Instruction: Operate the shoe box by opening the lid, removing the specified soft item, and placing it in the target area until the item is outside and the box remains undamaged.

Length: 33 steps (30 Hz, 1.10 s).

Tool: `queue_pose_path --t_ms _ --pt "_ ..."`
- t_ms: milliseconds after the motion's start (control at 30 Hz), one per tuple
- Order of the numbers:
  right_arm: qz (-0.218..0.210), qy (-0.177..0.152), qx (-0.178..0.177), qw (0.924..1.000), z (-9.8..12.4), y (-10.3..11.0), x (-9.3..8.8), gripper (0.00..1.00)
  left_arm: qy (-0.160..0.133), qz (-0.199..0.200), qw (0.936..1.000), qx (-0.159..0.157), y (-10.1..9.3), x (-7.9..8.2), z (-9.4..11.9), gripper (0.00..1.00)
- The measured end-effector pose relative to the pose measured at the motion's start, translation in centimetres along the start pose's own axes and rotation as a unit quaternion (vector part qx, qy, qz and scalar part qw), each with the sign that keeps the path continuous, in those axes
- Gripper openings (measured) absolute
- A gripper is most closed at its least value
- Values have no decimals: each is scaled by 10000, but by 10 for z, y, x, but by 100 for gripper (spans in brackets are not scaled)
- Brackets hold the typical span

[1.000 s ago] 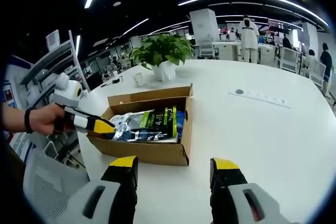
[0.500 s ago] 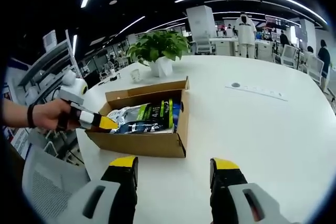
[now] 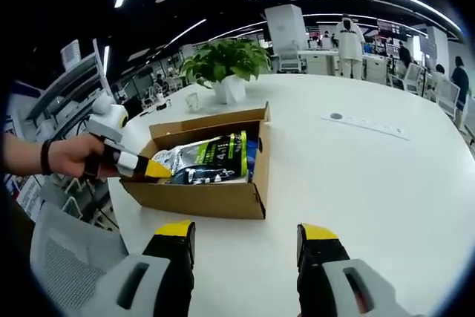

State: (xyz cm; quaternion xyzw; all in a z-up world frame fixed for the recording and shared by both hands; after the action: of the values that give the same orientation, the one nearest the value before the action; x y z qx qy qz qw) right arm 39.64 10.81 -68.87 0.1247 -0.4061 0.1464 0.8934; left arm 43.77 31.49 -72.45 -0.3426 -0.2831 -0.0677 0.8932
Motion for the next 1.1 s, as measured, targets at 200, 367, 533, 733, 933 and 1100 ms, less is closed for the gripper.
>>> queue_pose_path --t_ms 200,367,533,733,933,1100 --pt "39 22 83 10000 -4 8 2 53 9 13 10000 16 2 0 3 3" --pt "81 -5 230 9997 -9 17 10 52 34 -58 10000 48 7 0 7 2" --pt "182 -14 363 9992 -17 29 20 51 20 -49 10000 80 12 1 12 2" --pt "331 1 548 9980 -31 42 35 50 16 -38 10000 88 17 1 15 2" --pt "203 -14 667 9976 -44 48 47 49 -9 -13 10000 95 19 2 17 2" --pt "300 96 749 9967 -54 54 47 48 3 -13 10000 92 19 2 16 2"
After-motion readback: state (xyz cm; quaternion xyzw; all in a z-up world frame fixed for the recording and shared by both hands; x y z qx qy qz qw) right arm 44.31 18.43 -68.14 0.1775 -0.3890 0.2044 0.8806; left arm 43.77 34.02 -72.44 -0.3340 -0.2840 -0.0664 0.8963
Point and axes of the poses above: the point that each gripper's makers call its tool centre point, and the gripper's own axes: z roughly backward along the fingers, y roughly to its left, x roughly out of its top, the point moved 1 cm from there along z, roughly backward along the fingers, and after that the axes turned 12 degrees about -x, right-handed, at the moved point
